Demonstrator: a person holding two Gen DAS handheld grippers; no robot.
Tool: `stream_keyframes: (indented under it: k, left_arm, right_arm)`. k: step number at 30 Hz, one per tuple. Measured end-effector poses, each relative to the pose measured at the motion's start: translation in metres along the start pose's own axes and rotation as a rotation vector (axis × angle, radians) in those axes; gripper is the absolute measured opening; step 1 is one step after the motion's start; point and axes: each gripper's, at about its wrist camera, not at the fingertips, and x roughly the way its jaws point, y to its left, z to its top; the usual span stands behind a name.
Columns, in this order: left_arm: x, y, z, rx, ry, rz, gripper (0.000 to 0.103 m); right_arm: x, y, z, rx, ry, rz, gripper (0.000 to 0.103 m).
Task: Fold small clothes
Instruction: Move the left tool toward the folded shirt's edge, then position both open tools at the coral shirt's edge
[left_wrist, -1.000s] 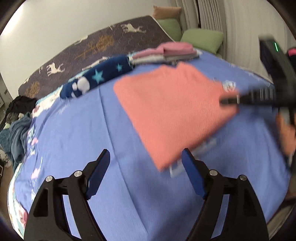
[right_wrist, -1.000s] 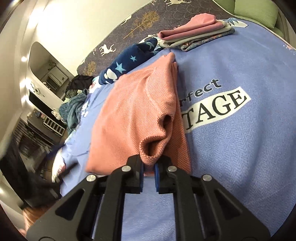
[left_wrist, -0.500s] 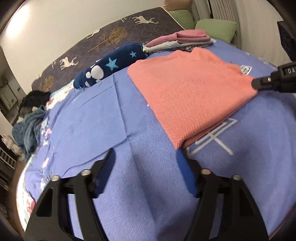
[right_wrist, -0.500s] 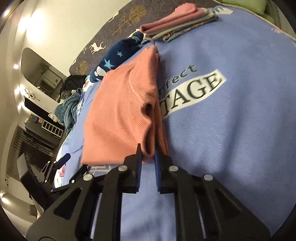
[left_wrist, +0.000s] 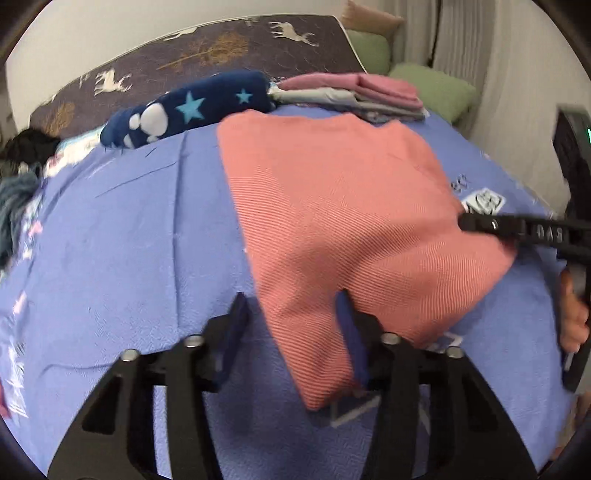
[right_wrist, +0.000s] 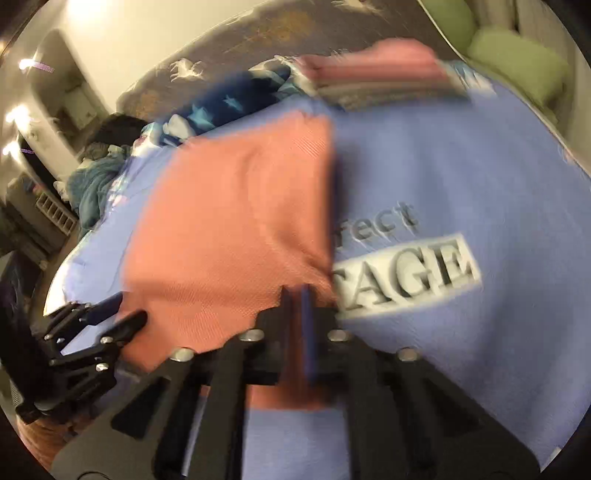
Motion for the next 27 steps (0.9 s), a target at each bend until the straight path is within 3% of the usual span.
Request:
stream_keyframes:
  k: [1, 3, 6, 11, 14, 16, 18, 20, 22, 25, 27]
  left_arm:
    - [0.001, 0.008, 0.002, -0.039, 0.019, -0.024, 0.064]
    - [0.002, 0.018, 0.005, -0.083, 0.041, -0.071, 0.064]
    - [-0.005, 0.015, 0.011, -0.072, 0.043, -0.069, 0.063]
    - [-0.026, 0.010, 0.033, -0.060, -0.075, -0.096, 0.063]
    - [-0.019, 0.004, 0.052, -0.015, -0.107, -0.058, 0.063]
    - [0.001, 0.004, 0.063, -0.015, -0.081, -0.069, 0.063]
    - [0.027, 0.008, 0.069, -0.028, -0.026, -0.033, 0.063]
    - [0.056, 0.017, 0.067, -0.065, 0.035, -0.023, 0.076]
    - [0.057, 0.032, 0.066, -0.156, 0.031, -0.090, 0.077]
    - [0.053, 0.034, 0.067, -0.151, 0.026, -0.104, 0.077]
    - [0.048, 0.033, 0.070, -0.138, 0.013, -0.098, 0.077]
  right_arm:
    - [-0.005, -0.003, -0.001, 0.003, -0.002, 0.019, 0.003]
    - [-0.011, 0.001, 0.001, -0.028, 0.000, 0.003, 0.003]
    - [-0.021, 0.014, 0.014, -0.068, -0.022, 0.010, 0.010]
    - [-0.018, 0.040, 0.043, -0.160, -0.075, 0.024, 0.010]
    - [-0.004, 0.047, 0.064, -0.184, -0.072, 0.043, 0.010]
    - [0.013, 0.046, 0.079, -0.166, -0.041, 0.077, 0.010]
    - [0.032, 0.042, 0.087, -0.136, -0.003, 0.076, 0.010]
    - [0.065, 0.030, 0.092, -0.113, 0.071, 0.005, 0.005]
    - [0.079, 0.013, 0.092, -0.054, 0.064, 0.063, 0.001]
    - [0.072, 0.007, 0.093, -0.039, 0.066, 0.099, 0.002]
    - [0.063, 0.005, 0.093, -0.039, 0.057, 0.119, 0.013]
